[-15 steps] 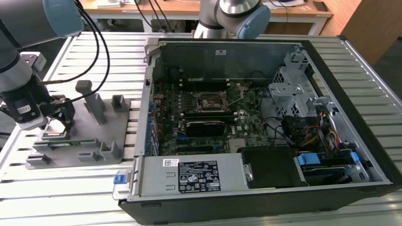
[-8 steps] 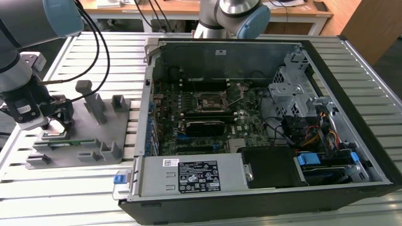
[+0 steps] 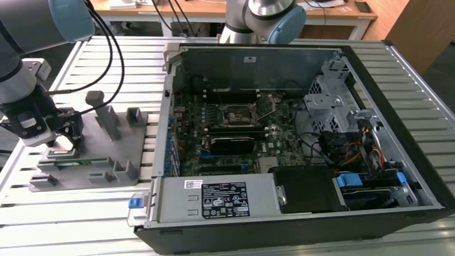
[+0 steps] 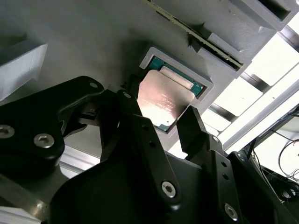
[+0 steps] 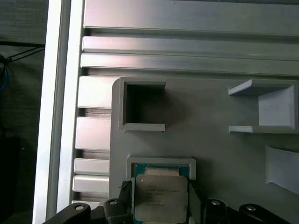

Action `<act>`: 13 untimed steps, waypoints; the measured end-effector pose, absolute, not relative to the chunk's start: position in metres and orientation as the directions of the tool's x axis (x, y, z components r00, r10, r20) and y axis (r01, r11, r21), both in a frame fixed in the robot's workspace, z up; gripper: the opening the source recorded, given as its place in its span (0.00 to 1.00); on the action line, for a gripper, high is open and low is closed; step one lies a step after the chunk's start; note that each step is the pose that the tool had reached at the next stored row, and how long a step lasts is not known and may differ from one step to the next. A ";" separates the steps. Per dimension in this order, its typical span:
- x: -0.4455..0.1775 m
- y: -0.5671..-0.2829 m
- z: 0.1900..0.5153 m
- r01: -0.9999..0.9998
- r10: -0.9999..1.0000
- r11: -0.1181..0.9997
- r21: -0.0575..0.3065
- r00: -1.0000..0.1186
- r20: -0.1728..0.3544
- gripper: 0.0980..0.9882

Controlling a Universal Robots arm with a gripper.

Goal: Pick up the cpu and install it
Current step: 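Pick up the cpu and move it towards the insertion slot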

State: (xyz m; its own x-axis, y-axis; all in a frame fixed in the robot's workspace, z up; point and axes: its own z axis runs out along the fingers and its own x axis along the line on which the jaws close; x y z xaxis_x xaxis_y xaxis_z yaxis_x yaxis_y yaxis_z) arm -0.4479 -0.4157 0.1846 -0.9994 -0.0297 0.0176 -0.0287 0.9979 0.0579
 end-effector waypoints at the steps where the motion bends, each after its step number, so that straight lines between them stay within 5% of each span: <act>1: -0.448 -0.416 0.185 -0.029 -0.030 0.998 0.057 -0.999 0.017 0.56; 13: -0.448 -0.416 0.186 -0.029 -0.030 0.998 0.056 -0.999 0.017 0.49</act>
State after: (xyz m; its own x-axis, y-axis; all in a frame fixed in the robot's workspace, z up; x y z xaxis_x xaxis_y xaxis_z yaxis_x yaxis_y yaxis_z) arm -0.4480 -0.4156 0.1855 -0.9994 -0.0295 0.0172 -0.0285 0.9980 0.0562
